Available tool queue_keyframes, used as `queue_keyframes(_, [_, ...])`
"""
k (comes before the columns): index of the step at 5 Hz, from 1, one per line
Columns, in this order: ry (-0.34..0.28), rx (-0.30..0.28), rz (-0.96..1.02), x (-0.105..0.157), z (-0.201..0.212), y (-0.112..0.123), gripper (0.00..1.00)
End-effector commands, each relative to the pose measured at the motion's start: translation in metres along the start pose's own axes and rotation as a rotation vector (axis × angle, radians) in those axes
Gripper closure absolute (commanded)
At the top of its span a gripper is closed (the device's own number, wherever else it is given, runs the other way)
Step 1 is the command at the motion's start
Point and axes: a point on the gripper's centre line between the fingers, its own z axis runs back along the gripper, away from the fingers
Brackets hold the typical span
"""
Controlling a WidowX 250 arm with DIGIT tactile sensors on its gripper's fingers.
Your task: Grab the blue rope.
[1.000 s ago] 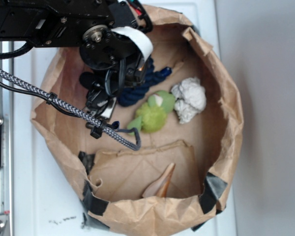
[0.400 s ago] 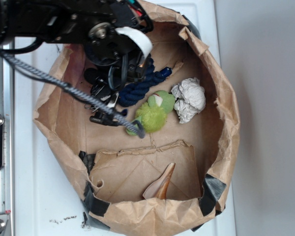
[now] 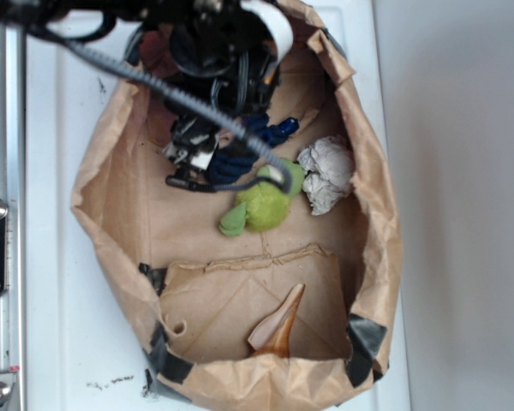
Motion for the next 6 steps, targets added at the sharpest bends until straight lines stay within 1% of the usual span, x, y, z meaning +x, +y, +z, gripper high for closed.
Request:
queue_keyframes(1, [-0.054, 0.168, -0.012, 0.011, -0.008, 0.008, 0.0])
queue_keyframes(2, [-0.075, 0.196, -0.023, 0.013, -0.017, 0.004, 0.0])
queue_keyframes(3, [-0.069, 0.198, -0.037, 0.014, -0.028, -0.001, 0.0])
queue_keyframes(4, [-0.045, 0.212, -0.033, 0.019, -0.039, -0.004, 0.0])
queue_keyframes(5, [-0.042, 0.216, -0.009, 0.02, -0.041, -0.006, 1.0])
queue_keyframes(6, [-0.056, 0.228, 0.0, 0.02, -0.042, -0.007, 1.0])
